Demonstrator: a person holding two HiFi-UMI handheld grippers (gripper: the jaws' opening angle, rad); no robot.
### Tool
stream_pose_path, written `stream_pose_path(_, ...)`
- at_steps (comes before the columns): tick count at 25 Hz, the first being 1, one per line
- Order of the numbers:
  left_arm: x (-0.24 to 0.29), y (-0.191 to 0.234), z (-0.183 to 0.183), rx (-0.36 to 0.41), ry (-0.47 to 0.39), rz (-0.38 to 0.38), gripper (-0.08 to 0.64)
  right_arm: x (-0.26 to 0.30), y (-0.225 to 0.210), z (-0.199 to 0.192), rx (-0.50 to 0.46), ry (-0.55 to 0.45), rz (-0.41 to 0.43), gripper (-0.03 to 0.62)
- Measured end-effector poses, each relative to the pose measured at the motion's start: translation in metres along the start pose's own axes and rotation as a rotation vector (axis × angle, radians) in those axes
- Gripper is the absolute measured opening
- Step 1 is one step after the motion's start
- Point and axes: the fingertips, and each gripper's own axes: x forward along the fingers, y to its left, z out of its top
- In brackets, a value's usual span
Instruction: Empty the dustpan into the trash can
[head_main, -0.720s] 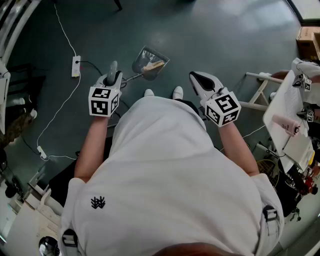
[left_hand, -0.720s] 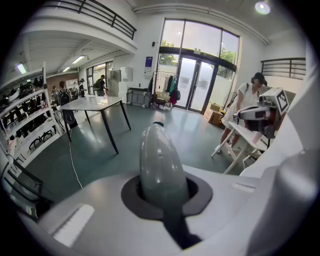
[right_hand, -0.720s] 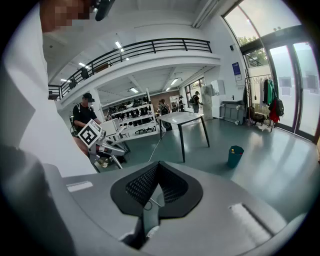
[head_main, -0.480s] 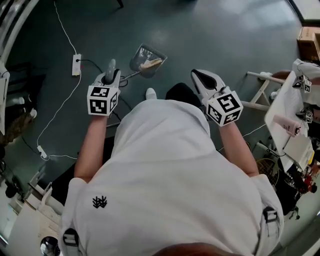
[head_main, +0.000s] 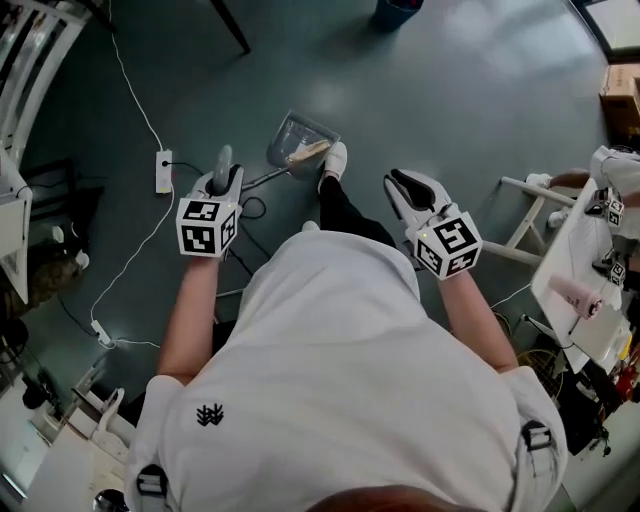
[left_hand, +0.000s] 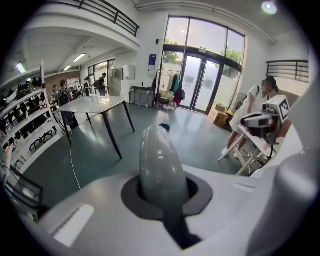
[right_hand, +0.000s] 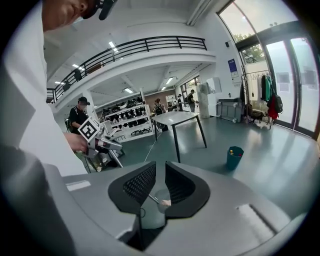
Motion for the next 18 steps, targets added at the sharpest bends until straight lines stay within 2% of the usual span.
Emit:
stream_pose_path(5,0.041,0.025,0.083,0.035,0.01,0.001,0.058,0.048,-0.071,0.046,0.028,-0.022,0.004,0.041)
stream_pose_path(11,0.099,0.045,0.187,0.132,0.015,-0.009,0.058,0.082,-0.154,0.102,0.021,-0.069,-0.019,0.041)
stream_pose_path(18,0.164,0.072,0.295,0.208,-0.001,-0.022,0.058,0.1,-0.217,0.123,0.084,-0.085,-0.099,0.041)
